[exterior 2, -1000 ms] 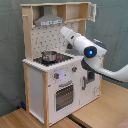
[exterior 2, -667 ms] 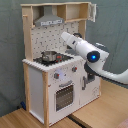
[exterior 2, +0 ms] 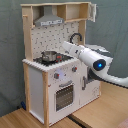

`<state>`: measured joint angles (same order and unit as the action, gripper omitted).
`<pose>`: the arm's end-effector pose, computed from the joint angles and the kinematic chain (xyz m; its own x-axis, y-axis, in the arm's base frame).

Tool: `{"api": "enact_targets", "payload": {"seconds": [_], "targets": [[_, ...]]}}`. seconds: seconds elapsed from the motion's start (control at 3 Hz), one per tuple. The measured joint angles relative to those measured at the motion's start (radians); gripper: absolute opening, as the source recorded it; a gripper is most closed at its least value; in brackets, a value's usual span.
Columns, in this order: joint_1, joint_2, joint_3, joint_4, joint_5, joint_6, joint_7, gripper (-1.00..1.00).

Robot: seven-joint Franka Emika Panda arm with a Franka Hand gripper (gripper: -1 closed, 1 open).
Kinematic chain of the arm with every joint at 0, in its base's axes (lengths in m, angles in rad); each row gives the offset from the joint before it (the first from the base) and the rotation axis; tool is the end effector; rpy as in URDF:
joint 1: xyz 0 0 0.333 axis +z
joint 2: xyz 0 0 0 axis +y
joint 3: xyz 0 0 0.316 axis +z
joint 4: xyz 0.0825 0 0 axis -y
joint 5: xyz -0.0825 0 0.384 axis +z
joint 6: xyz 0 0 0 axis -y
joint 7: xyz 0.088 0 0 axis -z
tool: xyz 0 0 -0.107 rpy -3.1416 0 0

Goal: Play with the kitchen

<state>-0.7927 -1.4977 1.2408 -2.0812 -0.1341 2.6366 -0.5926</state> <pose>0.2983 0.4927 0.5315 0.3212 0.8708 -0.3721 -0.0456 0.4067 0.9124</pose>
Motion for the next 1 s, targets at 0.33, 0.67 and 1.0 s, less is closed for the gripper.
{"api": "enact_targets", "payload": {"seconds": [0.33,0.67,1.0], "targets": [[0.026,0.0,0.029,-0.037,-0.037,0.079,-0.039,1.0],[0.03,0.0,0.059,-0.064,-0.039,0.159,-0.101,1.0],[0.032,0.0,0.09,-0.091,-0.039,0.245,-0.151,1.0]]}}
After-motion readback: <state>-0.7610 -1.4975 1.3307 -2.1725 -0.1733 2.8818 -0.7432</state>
